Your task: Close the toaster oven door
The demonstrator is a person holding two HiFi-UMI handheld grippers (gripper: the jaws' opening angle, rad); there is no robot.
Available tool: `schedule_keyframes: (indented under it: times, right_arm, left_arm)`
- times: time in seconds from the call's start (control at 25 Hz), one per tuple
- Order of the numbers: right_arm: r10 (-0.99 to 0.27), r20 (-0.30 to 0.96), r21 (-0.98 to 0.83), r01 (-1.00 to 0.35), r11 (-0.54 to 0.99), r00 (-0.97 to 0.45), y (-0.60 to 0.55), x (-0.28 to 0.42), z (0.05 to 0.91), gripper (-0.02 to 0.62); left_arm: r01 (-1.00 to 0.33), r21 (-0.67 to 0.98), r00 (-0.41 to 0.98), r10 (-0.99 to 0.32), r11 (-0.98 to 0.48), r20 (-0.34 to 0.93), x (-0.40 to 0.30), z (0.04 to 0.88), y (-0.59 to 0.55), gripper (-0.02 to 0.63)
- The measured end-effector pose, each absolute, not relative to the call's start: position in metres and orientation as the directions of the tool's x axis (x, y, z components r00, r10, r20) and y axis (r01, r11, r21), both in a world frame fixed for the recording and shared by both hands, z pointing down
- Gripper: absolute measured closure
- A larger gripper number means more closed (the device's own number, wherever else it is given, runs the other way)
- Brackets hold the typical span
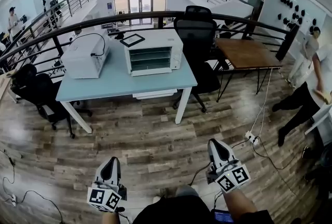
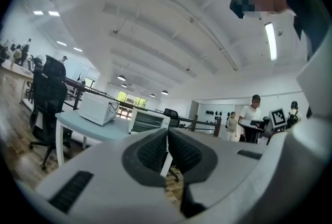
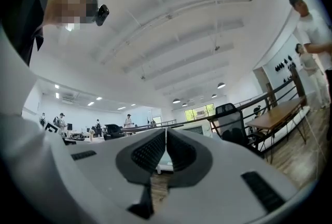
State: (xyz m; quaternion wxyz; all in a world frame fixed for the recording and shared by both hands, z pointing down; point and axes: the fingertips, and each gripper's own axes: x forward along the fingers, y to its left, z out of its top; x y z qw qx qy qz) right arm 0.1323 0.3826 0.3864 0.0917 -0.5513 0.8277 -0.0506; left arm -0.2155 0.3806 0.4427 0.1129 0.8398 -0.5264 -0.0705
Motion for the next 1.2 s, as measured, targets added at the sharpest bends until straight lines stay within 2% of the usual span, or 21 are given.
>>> schedule_keyframes:
  times: [0.28,0.32,0.36,0.4,0.44,0.52,0.64,0.76,1.2]
  right_arm:
    - [-0.928,-0.101,-0.175,-0.912,0.372,-0.359,0.366,0.127,0.383,0.587]
    - [-0.926,-0.108,-0.170,-0.911,0.376,-0.362,0.361,0.126,0.382,0.553]
    - [-0.923,-0.116,-0.165,-0.909,0.382,-0.367,0.355,0.125,0.381,0.496]
    - [-0.920,-0.125,-0.161,-0.907,0.389,-0.372,0.350,0.124,0.378,0.430]
    - [-0.916,-0.136,-0.155,-0.905,0.396,-0.378,0.345,0.123,0.375,0.366]
    - [-0.910,-0.160,-0.130,-0.906,0.404,-0.383,0.334,0.123,0.369,0.313]
    - [-0.909,-0.184,-0.103,-0.913,0.396,-0.373,0.310,0.132,0.366,0.245]
    - [-0.907,-0.202,-0.132,-0.907,0.400,-0.370,0.283,0.148,0.365,0.224]
    - [-0.924,-0.210,-0.196,-0.912,0.360,-0.319,0.209,0.231,0.373,0.224]
  left_arm:
    - [-0.880,0.246,0.416,-0.909,-0.405,-0.011,-0.225,0.440,0.363,0.589]
    - [-0.882,0.241,0.413,-0.910,-0.404,-0.014,-0.225,0.438,0.359,0.575]
    - [-0.883,0.237,0.412,-0.911,-0.405,-0.018,-0.223,0.436,0.355,0.516]
    - [-0.885,0.233,0.410,-0.912,-0.404,-0.024,-0.222,0.433,0.351,0.410]
    - [-0.887,0.231,0.404,-0.914,-0.399,-0.031,-0.220,0.428,0.347,0.354]
    - [-0.896,0.226,0.383,-0.922,-0.384,-0.048,-0.214,0.421,0.339,0.293]
    - [-0.909,0.197,0.365,-0.930,-0.368,-0.050,-0.198,0.417,0.322,0.239]
    - [-0.921,0.181,0.341,-0.939,-0.345,-0.051,-0.185,0.412,0.300,0.229]
    - [-0.950,0.192,0.241,-0.969,-0.248,-0.059,-0.146,0.406,0.225,0.224]
